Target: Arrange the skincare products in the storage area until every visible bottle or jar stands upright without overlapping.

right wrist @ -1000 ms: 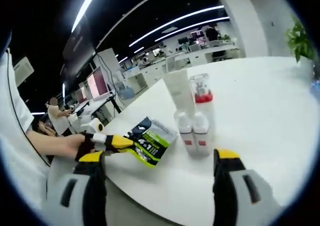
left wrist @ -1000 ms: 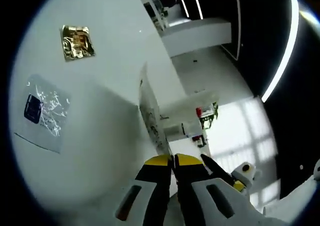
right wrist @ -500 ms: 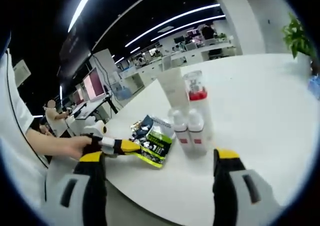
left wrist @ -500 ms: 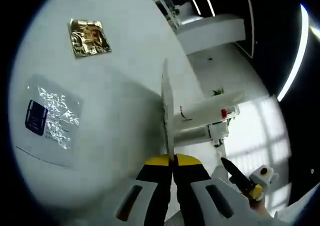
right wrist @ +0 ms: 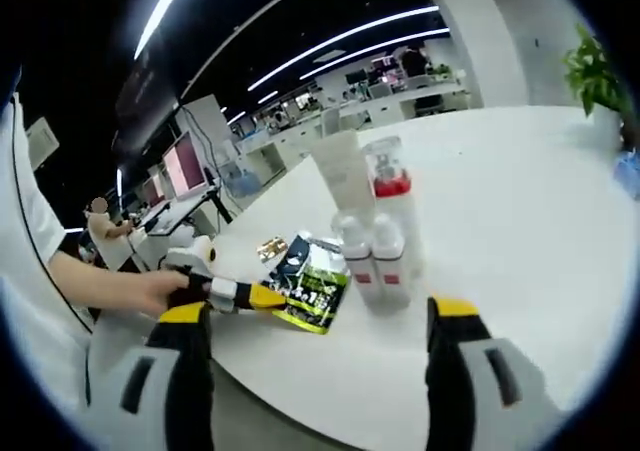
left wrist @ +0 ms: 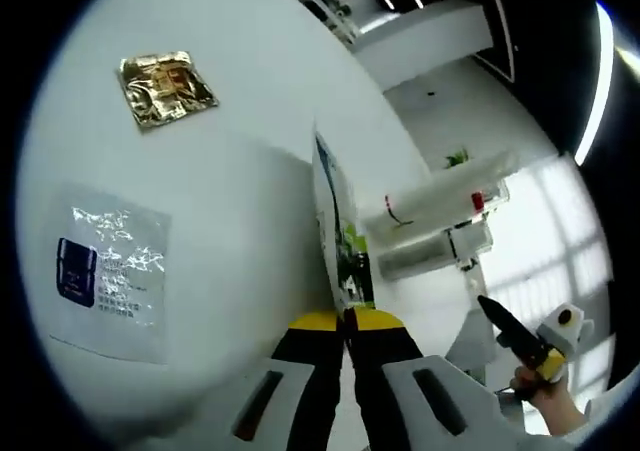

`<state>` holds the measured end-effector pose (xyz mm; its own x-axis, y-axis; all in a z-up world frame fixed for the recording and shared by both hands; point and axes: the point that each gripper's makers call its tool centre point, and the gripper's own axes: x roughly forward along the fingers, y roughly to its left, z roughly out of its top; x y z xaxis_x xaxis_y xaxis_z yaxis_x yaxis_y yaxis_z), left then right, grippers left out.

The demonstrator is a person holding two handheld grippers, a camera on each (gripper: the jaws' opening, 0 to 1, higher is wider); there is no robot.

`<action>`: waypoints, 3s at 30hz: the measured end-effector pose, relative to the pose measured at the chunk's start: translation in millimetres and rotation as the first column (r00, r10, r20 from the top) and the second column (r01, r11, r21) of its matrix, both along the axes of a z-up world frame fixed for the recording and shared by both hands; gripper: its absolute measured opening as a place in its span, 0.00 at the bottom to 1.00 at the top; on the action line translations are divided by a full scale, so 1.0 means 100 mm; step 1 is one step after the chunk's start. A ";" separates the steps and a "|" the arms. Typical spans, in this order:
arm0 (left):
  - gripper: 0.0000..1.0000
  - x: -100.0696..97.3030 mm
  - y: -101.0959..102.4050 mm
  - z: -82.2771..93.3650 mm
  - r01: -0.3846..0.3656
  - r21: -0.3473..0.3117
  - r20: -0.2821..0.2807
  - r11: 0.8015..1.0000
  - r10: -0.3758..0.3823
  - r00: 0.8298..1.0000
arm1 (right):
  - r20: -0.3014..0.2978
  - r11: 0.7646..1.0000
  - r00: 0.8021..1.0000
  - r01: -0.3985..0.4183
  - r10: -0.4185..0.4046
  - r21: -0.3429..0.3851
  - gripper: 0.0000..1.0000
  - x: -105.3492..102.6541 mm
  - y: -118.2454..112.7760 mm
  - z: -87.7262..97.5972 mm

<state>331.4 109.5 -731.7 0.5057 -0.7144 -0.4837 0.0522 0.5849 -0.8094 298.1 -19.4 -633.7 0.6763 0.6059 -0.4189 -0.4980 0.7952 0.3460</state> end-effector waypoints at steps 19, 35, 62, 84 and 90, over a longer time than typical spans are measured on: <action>0.12 -0.03 0.03 -0.04 0.118 0.218 0.114 0.969 -0.145 0.983 | -0.004 1.000 1.000 0.000 0.000 -0.002 0.89 -0.01 0.00 0.00; 0.21 -0.06 0.10 -0.05 0.243 0.491 0.214 0.836 -0.386 0.897 | -0.001 1.000 1.000 0.008 -0.008 -0.001 0.88 -0.03 -0.02 0.01; 0.44 0.25 0.14 0.15 0.248 0.778 0.275 0.577 -0.667 0.692 | -0.006 1.000 1.000 0.016 -0.016 0.001 0.89 -0.03 -0.04 0.01; 0.69 0.34 0.05 -0.16 0.494 0.807 0.050 0.324 -0.870 0.490 | -0.002 0.999 0.999 0.049 -0.049 0.003 0.89 -0.02 -0.14 0.01; 0.69 0.36 0.06 -0.16 0.510 0.808 0.045 0.294 -0.894 0.445 | -0.002 0.999 0.999 0.051 -0.051 0.005 0.89 -0.01 -0.14 0.01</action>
<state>367.8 115.2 -748.0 0.2172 -0.4997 -0.8385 0.9173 0.3981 0.0003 297.0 -33.9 -632.7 0.7058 0.5725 -0.4172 -0.4562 0.8179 0.3505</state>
